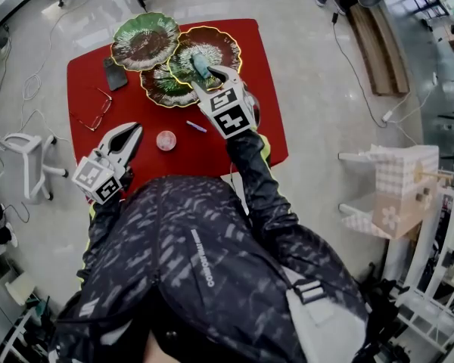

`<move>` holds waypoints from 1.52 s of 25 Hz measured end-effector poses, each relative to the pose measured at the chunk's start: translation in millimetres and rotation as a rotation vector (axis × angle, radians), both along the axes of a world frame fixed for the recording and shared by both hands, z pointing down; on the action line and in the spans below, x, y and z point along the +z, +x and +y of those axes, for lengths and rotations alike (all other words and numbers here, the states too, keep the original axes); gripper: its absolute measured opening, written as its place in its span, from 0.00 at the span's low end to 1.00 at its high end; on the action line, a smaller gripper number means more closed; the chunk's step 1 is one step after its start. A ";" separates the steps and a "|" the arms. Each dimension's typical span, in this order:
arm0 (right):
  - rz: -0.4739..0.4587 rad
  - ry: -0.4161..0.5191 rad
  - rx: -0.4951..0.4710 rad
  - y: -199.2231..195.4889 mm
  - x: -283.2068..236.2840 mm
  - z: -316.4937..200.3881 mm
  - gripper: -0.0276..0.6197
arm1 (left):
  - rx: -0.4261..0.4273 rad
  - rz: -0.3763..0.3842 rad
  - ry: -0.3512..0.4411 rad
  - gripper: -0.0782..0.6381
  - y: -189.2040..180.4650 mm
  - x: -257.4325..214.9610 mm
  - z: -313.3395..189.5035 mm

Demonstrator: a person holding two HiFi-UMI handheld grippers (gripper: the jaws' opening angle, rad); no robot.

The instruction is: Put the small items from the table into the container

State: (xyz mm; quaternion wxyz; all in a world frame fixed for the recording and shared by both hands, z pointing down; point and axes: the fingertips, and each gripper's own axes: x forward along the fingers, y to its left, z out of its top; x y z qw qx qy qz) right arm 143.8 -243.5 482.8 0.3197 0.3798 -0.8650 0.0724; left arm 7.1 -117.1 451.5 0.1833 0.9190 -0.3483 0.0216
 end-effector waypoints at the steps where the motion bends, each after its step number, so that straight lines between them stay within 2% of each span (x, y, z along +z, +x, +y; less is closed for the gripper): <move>1: 0.002 -0.003 -0.006 -1.4 0.2 2.1 0.34 | -0.001 0.000 -0.001 0.15 -0.3 0.3 0.2; 20: -0.007 -0.063 -0.152 -45.7 20.6 49.2 0.34 | -0.008 -0.013 -0.036 0.15 -2.4 17.1 5.4; 38: -0.009 -0.116 -0.311 -77.5 37.6 78.0 0.34 | -0.061 -0.013 -0.092 0.15 -22.4 41.4 17.6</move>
